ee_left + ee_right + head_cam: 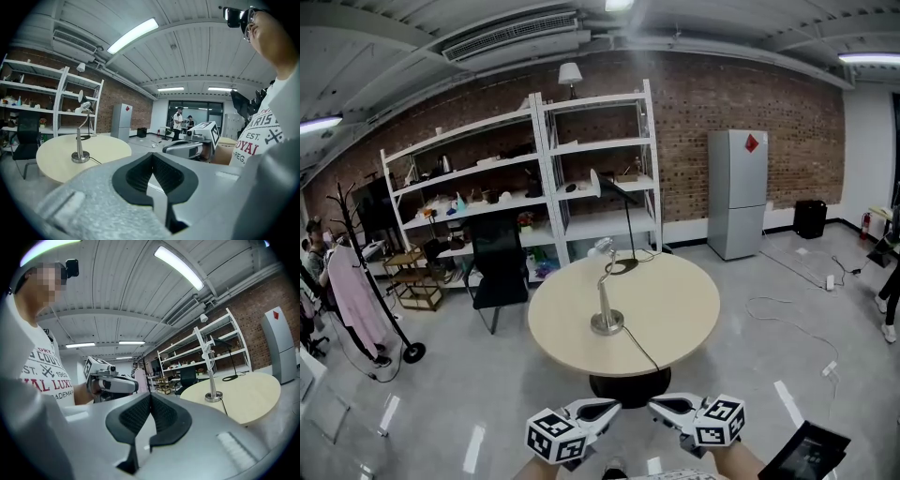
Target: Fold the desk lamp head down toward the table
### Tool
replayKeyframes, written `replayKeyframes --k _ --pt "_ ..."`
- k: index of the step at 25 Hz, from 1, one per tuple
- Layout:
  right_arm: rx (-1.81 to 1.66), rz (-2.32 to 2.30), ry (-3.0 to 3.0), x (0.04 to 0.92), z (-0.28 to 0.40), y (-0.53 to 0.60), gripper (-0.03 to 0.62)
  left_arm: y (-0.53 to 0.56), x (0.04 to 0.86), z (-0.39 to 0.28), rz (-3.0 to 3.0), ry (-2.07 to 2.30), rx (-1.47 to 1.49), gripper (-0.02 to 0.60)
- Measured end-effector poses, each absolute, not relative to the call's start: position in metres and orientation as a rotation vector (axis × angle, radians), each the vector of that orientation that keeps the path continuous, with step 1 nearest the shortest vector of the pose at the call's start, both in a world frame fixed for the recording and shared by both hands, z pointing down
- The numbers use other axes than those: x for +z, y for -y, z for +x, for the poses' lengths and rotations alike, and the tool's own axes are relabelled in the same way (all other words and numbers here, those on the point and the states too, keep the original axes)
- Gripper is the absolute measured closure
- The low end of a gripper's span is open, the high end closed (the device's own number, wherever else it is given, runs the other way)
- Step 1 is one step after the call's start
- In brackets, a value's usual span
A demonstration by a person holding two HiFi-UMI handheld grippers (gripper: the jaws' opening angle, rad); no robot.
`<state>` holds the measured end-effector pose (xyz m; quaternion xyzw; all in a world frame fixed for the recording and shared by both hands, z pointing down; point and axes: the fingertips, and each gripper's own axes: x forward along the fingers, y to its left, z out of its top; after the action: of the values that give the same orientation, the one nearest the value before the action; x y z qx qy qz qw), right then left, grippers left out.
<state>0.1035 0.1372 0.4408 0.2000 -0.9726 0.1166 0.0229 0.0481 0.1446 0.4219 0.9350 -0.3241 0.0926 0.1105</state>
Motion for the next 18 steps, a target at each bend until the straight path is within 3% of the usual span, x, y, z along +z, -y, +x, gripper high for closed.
replayKeyframes --k 18 --pt "0.481 0.711 2.929 0.476 0.067 0.005 0.588 0.009 0.457 -0.009 2.682 0.918 0.260 0.578"
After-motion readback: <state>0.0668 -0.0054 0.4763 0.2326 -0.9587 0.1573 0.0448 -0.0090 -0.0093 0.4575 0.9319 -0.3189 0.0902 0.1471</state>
